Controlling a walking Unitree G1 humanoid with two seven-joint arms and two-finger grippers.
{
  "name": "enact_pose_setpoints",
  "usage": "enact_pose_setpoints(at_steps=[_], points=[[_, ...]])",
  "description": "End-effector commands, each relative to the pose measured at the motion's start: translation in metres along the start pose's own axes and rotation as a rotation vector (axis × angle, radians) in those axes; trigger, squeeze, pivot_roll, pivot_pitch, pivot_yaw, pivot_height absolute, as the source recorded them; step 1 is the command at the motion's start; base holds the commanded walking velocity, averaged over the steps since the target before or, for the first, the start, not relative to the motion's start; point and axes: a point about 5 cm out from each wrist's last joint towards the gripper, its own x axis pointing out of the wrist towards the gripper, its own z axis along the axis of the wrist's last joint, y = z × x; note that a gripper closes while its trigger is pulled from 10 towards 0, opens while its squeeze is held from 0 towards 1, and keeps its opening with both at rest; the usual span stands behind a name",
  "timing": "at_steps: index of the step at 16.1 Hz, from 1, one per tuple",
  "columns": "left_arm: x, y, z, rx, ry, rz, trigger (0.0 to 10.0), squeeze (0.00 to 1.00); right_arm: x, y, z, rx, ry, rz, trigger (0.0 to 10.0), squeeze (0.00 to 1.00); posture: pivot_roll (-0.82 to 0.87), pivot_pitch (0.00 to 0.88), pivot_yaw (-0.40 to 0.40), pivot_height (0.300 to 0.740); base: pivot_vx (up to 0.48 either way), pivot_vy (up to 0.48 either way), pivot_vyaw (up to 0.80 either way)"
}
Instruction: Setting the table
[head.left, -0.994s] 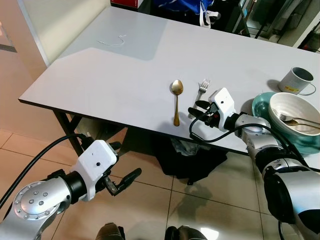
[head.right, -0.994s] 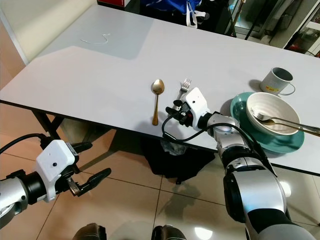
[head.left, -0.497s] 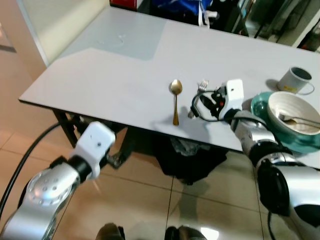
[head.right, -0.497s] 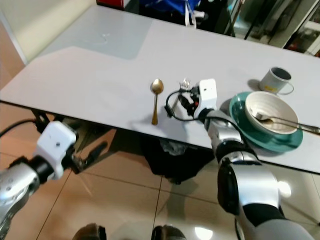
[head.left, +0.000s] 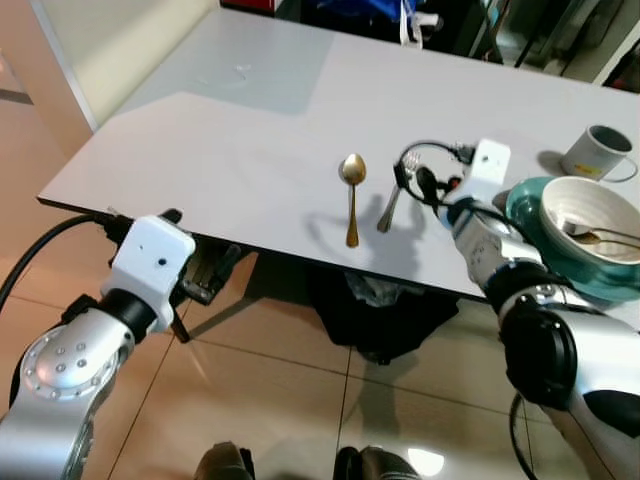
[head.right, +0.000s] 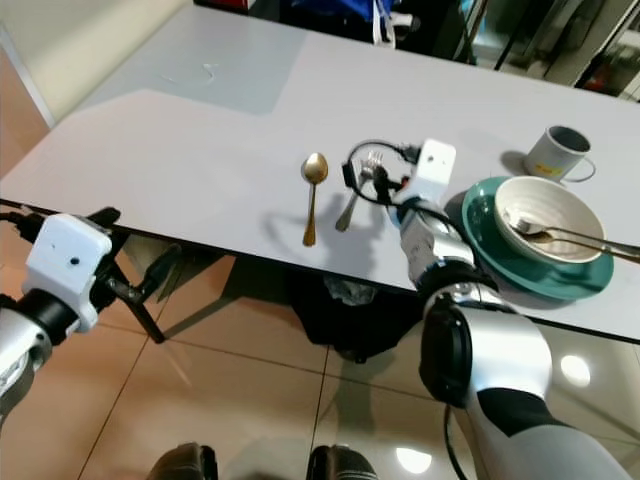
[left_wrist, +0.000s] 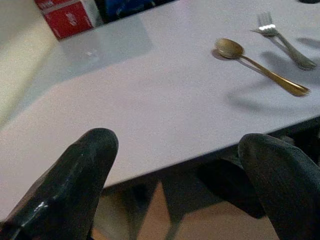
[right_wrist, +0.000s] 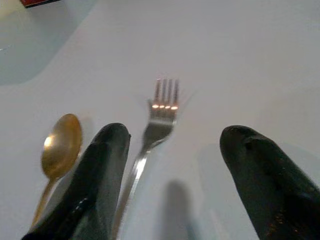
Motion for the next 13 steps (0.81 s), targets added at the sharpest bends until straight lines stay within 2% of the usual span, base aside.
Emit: enact_pose_setpoints(at_steps=[1, 3, 4, 5, 6, 7, 9, 10, 11, 13], points=[[-0.003, -0.011, 0.004, -0.013, -0.009, -0.077, 10.0, 0.00, 0.001, 0.004, 0.005, 0.017, -0.004, 0.011, 10.0, 1.00, 0.18, 0.206, -0.105, 0.740, 0.000, 0.000, 0.00], [-0.015, -0.042, 0.004, -0.054, 0.011, -0.299, 10.0, 0.00, 0.003, 0.018, 0.000, -0.098, 0.045, 0.029, 10.0, 1.00, 0.19, 0.215, -0.105, 0.740, 0.000, 0.000, 0.00], [-0.016, -0.043, 0.004, -0.055, 0.013, -0.305, 10.0, 0.00, 0.003, 0.019, -0.001, -0.115, 0.051, 0.021, 10.0, 1.00, 0.19, 0.215, -0.105, 0.740, 0.000, 0.000, 0.00], [-0.016, -0.044, 0.003, -0.059, 0.014, -0.304, 10.0, 0.00, 0.003, 0.020, -0.006, -0.184, 0.089, -0.002, 10.0, 0.43, 0.19, 0.216, -0.102, 0.740, 0.000, 0.000, 0.00], [-0.016, -0.044, 0.003, -0.064, 0.015, -0.304, 10.0, 0.00, 0.004, 0.024, -0.007, -0.124, 0.091, -0.003, 10.0, 0.00, 0.19, 0.217, -0.098, 0.740, 0.000, 0.000, 0.00], [-0.017, -0.043, 0.003, -0.065, 0.021, -0.311, 10.0, 0.00, 0.004, 0.029, -0.007, -0.058, 0.087, 0.014, 10.0, 0.00, 0.18, 0.216, -0.096, 0.740, 0.000, 0.000, 0.00], [-0.017, -0.043, 0.003, -0.064, 0.025, -0.318, 10.0, 0.00, 0.004, 0.032, -0.011, -0.070, 0.101, 0.025, 10.0, 0.00, 0.18, 0.212, -0.095, 0.740, 0.000, 0.000, 0.00], [-0.017, -0.043, 0.003, -0.062, 0.029, -0.328, 10.0, 0.00, 0.004, 0.033, -0.015, -0.118, 0.123, 0.023, 10.0, 0.00, 0.18, 0.210, -0.095, 0.740, 0.000, 0.000, 0.00], [-0.017, -0.044, 0.002, -0.062, 0.032, -0.335, 10.0, 0.00, 0.003, 0.033, -0.017, -0.124, 0.134, 0.024, 10.0, 0.00, 0.18, 0.204, -0.097, 0.740, 0.000, 0.000, 0.00], [-0.019, -0.047, -0.001, -0.056, 0.054, -0.370, 10.0, 0.00, 0.002, 0.037, -0.026, -0.223, 0.199, 0.051, 10.0, 0.00, 0.19, 0.195, -0.101, 0.740, 0.000, 0.000, 0.00]])
